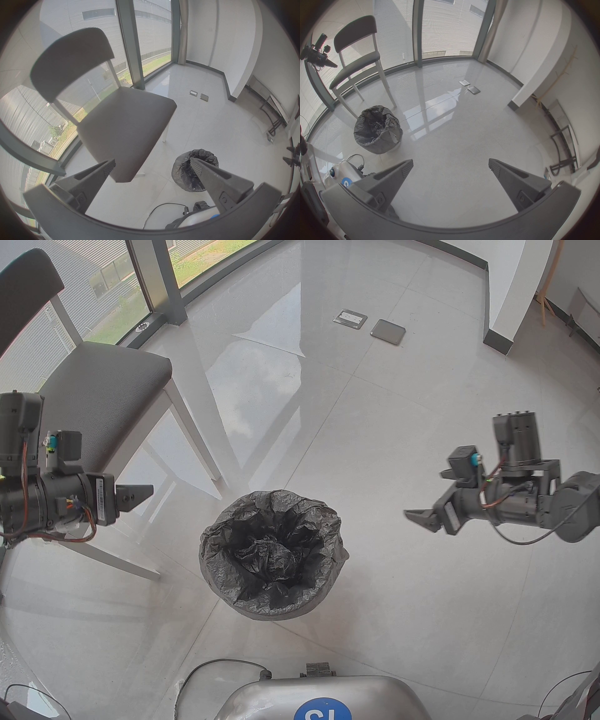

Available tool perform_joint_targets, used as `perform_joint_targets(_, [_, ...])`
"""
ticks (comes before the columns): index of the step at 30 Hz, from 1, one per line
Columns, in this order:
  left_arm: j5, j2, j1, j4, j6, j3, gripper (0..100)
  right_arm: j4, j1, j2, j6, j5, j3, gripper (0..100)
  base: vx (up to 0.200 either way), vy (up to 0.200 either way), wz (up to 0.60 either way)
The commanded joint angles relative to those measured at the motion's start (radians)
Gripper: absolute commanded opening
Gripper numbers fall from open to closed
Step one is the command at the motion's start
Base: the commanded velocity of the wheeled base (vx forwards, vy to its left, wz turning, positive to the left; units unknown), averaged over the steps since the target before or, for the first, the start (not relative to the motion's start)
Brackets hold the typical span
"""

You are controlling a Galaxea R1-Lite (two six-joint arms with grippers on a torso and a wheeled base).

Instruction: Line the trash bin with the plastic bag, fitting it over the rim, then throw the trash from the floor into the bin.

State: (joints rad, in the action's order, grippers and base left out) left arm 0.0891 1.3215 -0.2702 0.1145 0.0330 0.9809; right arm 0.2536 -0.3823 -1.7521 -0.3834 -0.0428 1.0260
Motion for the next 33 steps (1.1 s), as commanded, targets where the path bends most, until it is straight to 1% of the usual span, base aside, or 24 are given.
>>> perform_joint_targets(1, [0.031,-0.027,0.066,0.060,0.030,0.122,100,-0.045,0.168,0.272,0.023,0.080,-0.153,100,0.000,0.000,0.00])
perform_joint_targets(5, [0.037,-0.076,0.112,0.114,0.035,0.147,100,-0.056,0.244,0.438,0.032,0.100,-0.273,100,0.000,0.000,0.00])
perform_joint_targets(8, [0.055,-0.125,0.118,0.162,0.036,0.165,100,-0.076,0.296,0.574,0.031,0.107,-0.346,100,0.000,0.000,0.00])
perform_joint_targets(11, [0.066,-0.177,0.117,0.212,0.036,0.188,100,-0.137,0.341,0.704,0.032,0.106,-0.386,100,0.000,0.000,0.00])
perform_joint_targets(14, [0.100,-0.240,0.117,0.292,0.038,0.205,100,-0.217,0.367,0.839,0.038,0.092,-0.412,100,0.000,0.000,0.00])
perform_joint_targets(19, [0.116,-0.364,0.135,0.396,0.039,0.203,100,-0.330,0.367,1.039,0.083,0.090,-0.445,100,0.000,0.000,0.00])
perform_joint_targets(20, [0.116,-0.407,0.157,0.432,0.039,0.200,100,-0.361,0.361,1.109,0.095,0.083,-0.460,100,0.000,0.000,0.00])
perform_joint_targets(23, [0.116,-0.499,0.203,0.478,0.041,0.188,100,-0.435,0.361,1.272,0.101,0.052,-0.495,100,0.000,0.000,0.00])
perform_joint_targets(26, [0.116,-0.579,0.218,0.493,0.053,0.160,100,-0.525,0.362,1.398,0.103,0.057,-0.503,100,0.000,0.000,0.00])
perform_joint_targets(27, [0.118,-0.627,0.221,0.514,0.054,0.142,100,-0.600,0.367,1.478,0.103,0.063,-0.495,100,0.000,0.000,0.00])
perform_joint_targets(29, [0.118,-0.677,0.224,0.560,0.056,0.128,100,-0.682,0.370,1.559,0.104,0.064,-0.491,100,0.000,0.000,0.00])
perform_joint_targets(30, [0.118,-0.720,0.232,0.611,0.056,0.122,100,-0.741,0.372,1.617,0.110,0.070,-0.484,100,0.000,0.000,0.00])
perform_joint_targets(31, [0.116,-0.745,0.241,0.643,0.056,0.121,100,-0.774,0.372,1.651,0.120,0.075,-0.483,100,0.000,0.000,0.00])
perform_joint_targets(32, [0.112,-0.800,0.273,0.685,0.062,0.102,100,-0.800,0.372,1.677,0.133,0.081,-0.483,100,0.000,0.000,0.00])
perform_joint_targets(33, [0.107,-0.824,0.284,0.685,0.070,0.091,100,-0.824,0.367,1.715,0.173,0.086,-0.494,100,0.000,0.000,0.00])
